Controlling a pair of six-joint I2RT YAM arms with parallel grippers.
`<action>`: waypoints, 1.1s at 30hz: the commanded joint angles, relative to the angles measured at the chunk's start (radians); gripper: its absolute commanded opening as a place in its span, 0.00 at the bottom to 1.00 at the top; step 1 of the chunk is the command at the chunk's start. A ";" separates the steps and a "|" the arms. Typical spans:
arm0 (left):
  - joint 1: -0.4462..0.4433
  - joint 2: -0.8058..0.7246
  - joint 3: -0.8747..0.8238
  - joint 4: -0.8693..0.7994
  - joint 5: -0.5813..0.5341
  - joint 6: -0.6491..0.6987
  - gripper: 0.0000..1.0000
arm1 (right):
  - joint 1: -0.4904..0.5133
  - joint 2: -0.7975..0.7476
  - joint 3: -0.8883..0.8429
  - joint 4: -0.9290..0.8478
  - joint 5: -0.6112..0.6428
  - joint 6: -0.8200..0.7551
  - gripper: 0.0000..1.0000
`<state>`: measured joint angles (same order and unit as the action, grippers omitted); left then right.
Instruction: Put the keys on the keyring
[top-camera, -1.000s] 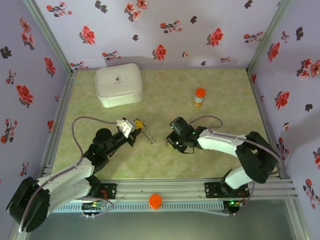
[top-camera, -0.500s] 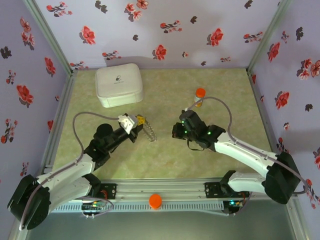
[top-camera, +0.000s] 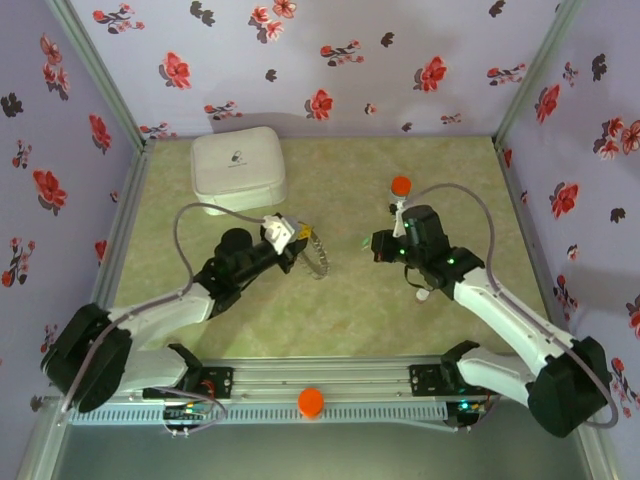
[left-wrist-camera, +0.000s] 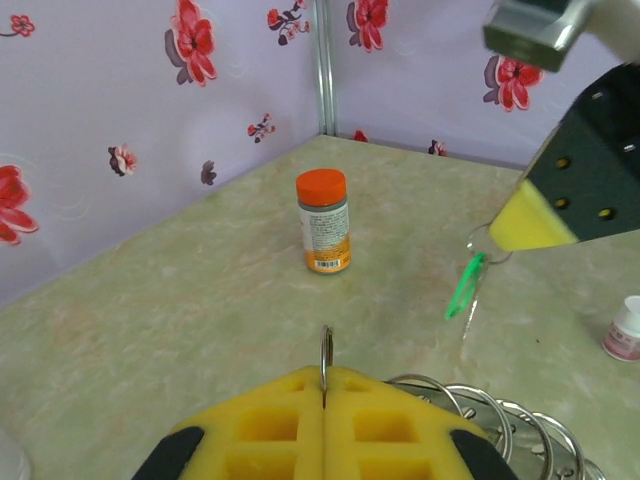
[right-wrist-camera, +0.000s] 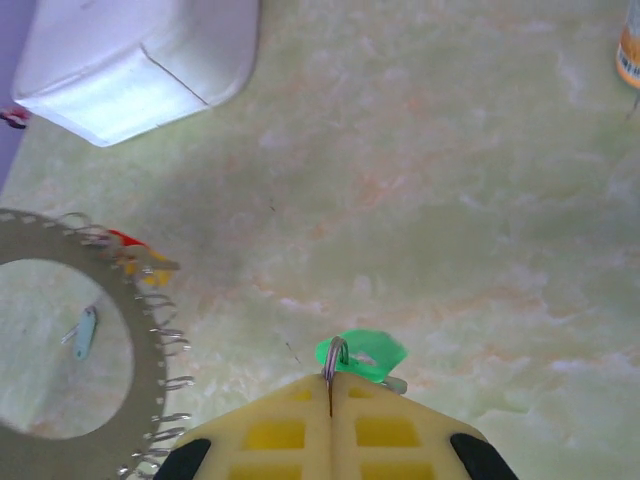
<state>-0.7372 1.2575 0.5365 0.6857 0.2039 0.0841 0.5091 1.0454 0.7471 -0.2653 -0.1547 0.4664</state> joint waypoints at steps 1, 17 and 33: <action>-0.015 0.070 0.072 0.138 0.016 0.008 0.00 | -0.049 -0.059 -0.046 0.079 -0.039 -0.082 0.00; -0.059 0.288 0.247 0.148 0.015 0.076 0.00 | -0.093 -0.143 -0.170 0.197 -0.037 -0.072 0.00; -0.071 0.276 0.254 0.052 0.082 0.227 0.00 | -0.093 -0.225 -0.216 0.192 -0.101 -0.090 0.00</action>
<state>-0.8005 1.5520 0.7780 0.7170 0.2596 0.2672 0.4229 0.8383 0.5262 -0.0761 -0.2382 0.3878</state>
